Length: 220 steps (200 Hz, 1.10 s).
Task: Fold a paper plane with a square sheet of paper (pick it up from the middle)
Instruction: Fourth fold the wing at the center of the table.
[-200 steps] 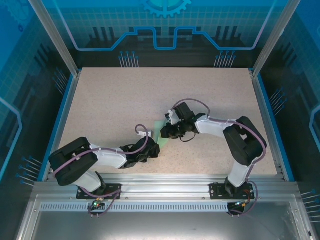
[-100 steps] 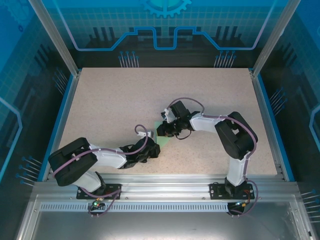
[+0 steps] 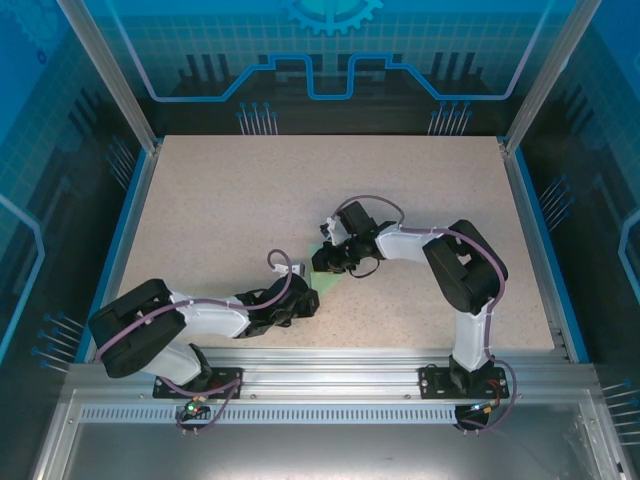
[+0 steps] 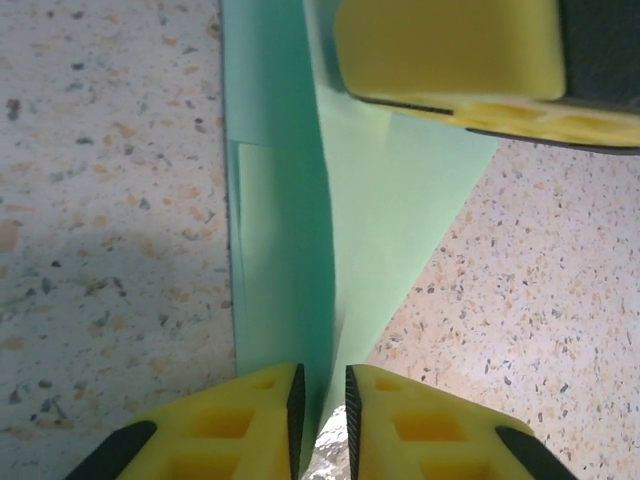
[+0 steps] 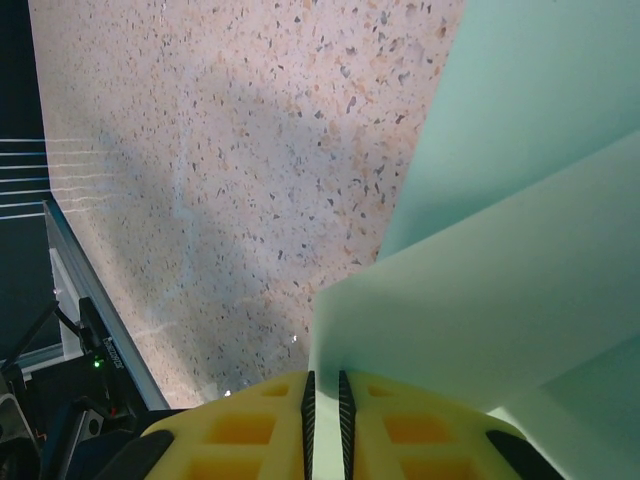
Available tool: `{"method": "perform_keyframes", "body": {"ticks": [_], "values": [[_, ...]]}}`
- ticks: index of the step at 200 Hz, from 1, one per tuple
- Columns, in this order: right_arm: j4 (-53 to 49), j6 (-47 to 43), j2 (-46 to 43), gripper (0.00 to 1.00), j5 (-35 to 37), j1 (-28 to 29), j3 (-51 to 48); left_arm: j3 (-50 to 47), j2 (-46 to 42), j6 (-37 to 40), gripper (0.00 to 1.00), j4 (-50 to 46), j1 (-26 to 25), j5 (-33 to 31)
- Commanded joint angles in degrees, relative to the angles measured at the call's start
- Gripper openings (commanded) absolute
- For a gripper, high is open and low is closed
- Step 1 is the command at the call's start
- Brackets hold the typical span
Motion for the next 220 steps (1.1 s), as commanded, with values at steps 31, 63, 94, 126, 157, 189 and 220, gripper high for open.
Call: {"method": "perform_keyframes", "body": {"ticks": [31,63,94,126,157,189,220], "values": [[-0.2,-0.3,-0.3,0.18,-1.6,0.9,1.2,-2.2,-1.1,-1.6,0.1,-1.6,1.8,0.7],[-0.5,-0.7,-4.0,0.21,-0.9,0.6,-0.5,-4.2,-2.1,-2.3,0.07,1.8,3.8,3.4],[0.1,-0.7,-8.1,0.24,0.0,-0.2,-3.6,-4.3,-2.8,-2.6,0.05,1.1,5.0,4.7],[2.5,0.9,-9.5,0.24,0.0,-0.2,-6.5,-5.8,-2.9,-4.1,0.05,3.0,6.3,6.4],[3.8,1.7,-6.7,0.22,-1.1,1.3,-5.3,-5.7,-2.7,-4.2,0.05,3.0,6.7,7.0],[4.5,2.3,-3.8,0.21,-1.8,3.2,-2.6,-5.8,-2.5,-4.6,0.05,2.7,6.9,7.0],[4.7,3.1,-0.7,0.2,-1.3,3.6,-0.7,-6.0,-2.7,-4.7,0.04,2.5,7.1,7.1]]}}
